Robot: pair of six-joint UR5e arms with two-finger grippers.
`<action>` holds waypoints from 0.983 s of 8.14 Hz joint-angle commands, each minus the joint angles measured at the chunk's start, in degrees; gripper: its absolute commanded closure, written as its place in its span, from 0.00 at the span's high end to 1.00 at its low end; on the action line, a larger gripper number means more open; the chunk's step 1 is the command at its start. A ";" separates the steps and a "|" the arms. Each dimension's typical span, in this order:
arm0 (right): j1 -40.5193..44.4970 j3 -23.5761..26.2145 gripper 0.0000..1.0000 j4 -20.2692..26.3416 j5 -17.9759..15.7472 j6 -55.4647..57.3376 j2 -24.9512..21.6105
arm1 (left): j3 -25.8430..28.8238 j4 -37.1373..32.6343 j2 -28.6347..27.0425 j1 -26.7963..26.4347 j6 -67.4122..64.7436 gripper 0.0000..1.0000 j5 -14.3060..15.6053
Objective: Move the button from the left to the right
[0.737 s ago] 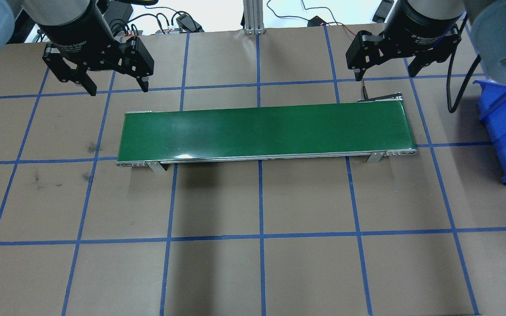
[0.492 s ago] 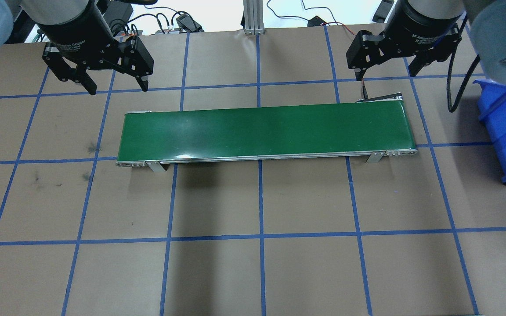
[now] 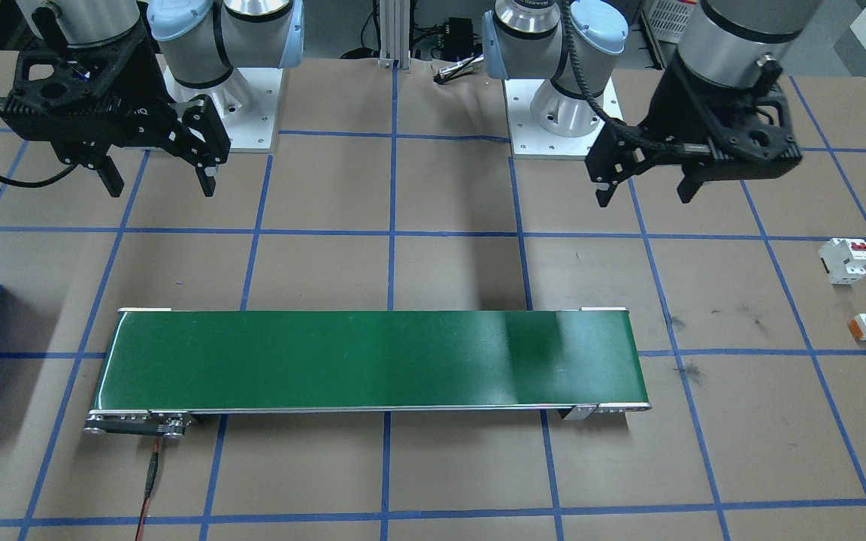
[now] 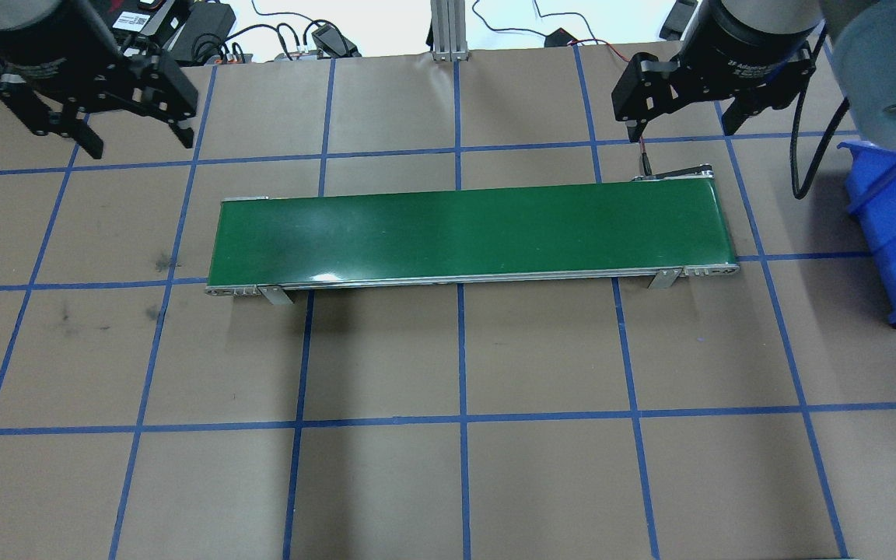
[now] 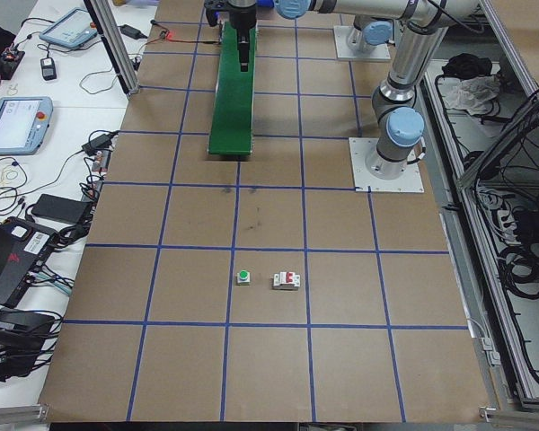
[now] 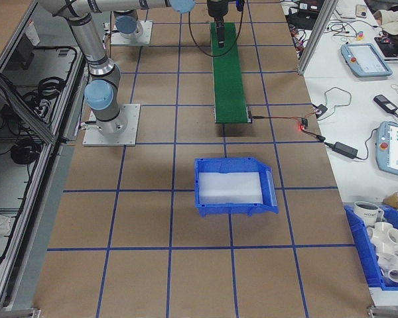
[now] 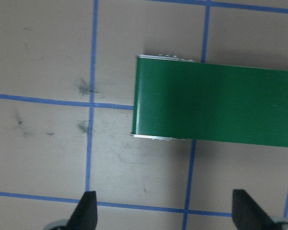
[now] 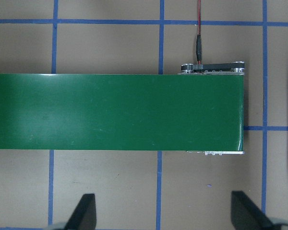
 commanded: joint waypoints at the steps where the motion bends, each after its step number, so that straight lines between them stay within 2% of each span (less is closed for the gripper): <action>1: 0.09 0.02 1.00 0.11 0.05 0.61 1.13 | -0.61 -0.14 -0.40 16.72 19.96 1.00 0.37; 4: 0.00 0.01 1.00 0.20 -0.39 0.00 0.97 | -0.88 4.15 -5.13 29.75 37.84 1.00 0.64; 6: 0.00 0.01 1.00 0.11 -0.47 0.00 0.97 | -0.62 12.74 -12.85 37.13 43.85 1.00 0.64; 8: 0.00 0.01 1.00 0.02 0.05 0.00 1.05 | -0.44 14.44 -20.41 40.33 46.41 1.00 0.72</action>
